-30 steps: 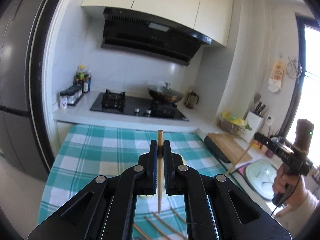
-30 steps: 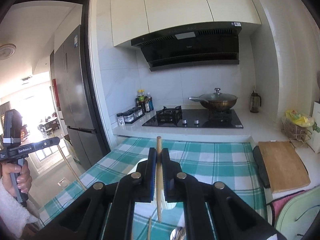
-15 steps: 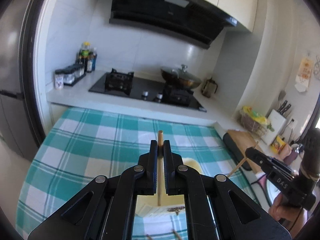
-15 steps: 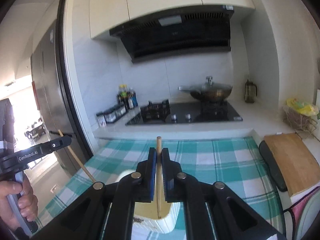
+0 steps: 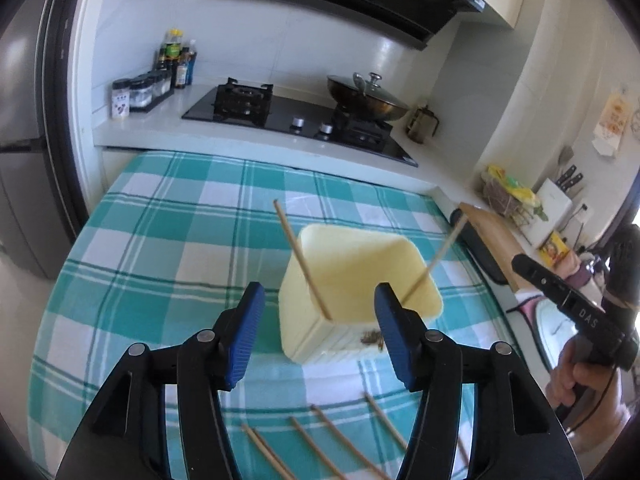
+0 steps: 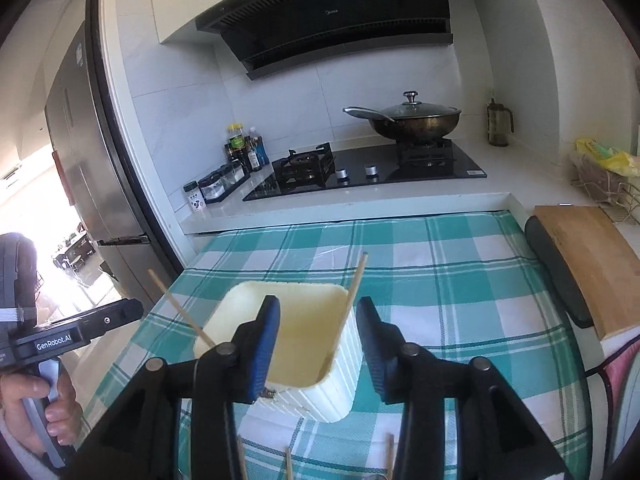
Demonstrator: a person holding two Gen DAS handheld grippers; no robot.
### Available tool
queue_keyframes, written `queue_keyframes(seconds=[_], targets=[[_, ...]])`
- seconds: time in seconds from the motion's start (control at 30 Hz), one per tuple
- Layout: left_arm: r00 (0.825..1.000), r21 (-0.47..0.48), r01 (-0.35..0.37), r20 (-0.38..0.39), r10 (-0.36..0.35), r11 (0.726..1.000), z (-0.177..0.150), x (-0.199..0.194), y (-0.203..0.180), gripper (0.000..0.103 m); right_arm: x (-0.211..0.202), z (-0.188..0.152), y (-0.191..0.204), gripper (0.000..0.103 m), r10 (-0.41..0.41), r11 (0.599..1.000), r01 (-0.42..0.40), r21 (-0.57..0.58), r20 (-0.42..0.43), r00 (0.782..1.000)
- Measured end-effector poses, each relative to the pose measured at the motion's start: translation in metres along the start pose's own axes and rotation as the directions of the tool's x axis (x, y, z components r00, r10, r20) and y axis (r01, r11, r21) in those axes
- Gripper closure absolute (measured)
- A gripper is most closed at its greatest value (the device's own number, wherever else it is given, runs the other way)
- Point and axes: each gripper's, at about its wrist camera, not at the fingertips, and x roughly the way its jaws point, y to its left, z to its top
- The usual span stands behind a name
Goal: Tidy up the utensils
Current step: 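Return both tools to the utensil row and close the right tool on a chopstick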
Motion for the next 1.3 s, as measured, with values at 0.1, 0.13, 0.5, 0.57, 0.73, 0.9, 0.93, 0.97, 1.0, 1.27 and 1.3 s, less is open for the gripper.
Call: queue_keyframes(seconds=[0.1,0.13,0.5,0.57,0.73,0.9,0.93,0.97,1.0,1.27,1.3], targets=[[0.999,0.016,-0.013,-0.033,0.013,1.000,-0.036,-0.025,0.014,0.034,-0.030,-0.024,-0.010,0.062,-0.017,1.000,0.018,-0.025,0.001,1.000],[0.999,0.019,-0.025,-0.041,0.026,1.000,-0.051,-0.033,0.019,0.032,-0.041,-0.039,-0.017,0.061,-0.030,0.999,0.029,-0.033,-0.007,1.000],[0.984,-0.154,-0.151,-0.117,0.134,0.976,-0.213,-0.069,0.045,0.030,-0.105,-0.220,-0.091,0.060,-0.328,0.945,0.324,-0.051,-0.193,0.925],[0.988,-0.170,-0.130,-0.105,0.113,0.977,-0.222,-0.067,0.036,0.030,-0.114,-0.231,-0.087,0.060,-0.334,0.942,0.331,-0.049,-0.189,0.923],[0.986,-0.137,-0.144,-0.099,0.131,0.980,-0.226,-0.056,0.018,0.025,-0.116,-0.235,-0.070,0.060,-0.284,0.958,0.276,-0.074,-0.167,0.944],[0.981,-0.166,-0.181,-0.103,0.166,0.969,-0.227,-0.041,0.018,0.025,-0.106,-0.238,-0.055,0.060,-0.245,0.968,0.231,-0.097,-0.175,0.953],[0.979,-0.170,-0.191,-0.108,0.175,0.967,-0.228,-0.038,0.018,0.025,-0.103,-0.237,-0.053,0.060,-0.235,0.970,0.220,-0.103,-0.178,0.955],[0.978,-0.171,-0.195,-0.113,0.177,0.966,-0.229,-0.035,0.018,0.025,-0.101,-0.237,-0.050,0.060,-0.230,0.971,0.213,-0.109,-0.182,0.956],[0.976,-0.172,-0.200,-0.119,0.181,0.965,-0.229,-0.031,0.018,0.025,-0.098,-0.237,-0.048,0.060,-0.225,0.971,0.206,-0.119,-0.186,0.956],[0.955,-0.115,-0.272,-0.155,0.253,0.956,-0.233,-0.004,0.006,0.025,-0.077,-0.231,-0.041,0.060,-0.201,0.976,0.175,-0.131,-0.222,0.954],[0.951,-0.107,-0.285,-0.158,0.267,0.953,-0.234,-0.002,0.006,0.025,-0.075,-0.230,-0.041,0.060,-0.197,0.977,0.171,-0.128,-0.225,0.954]])
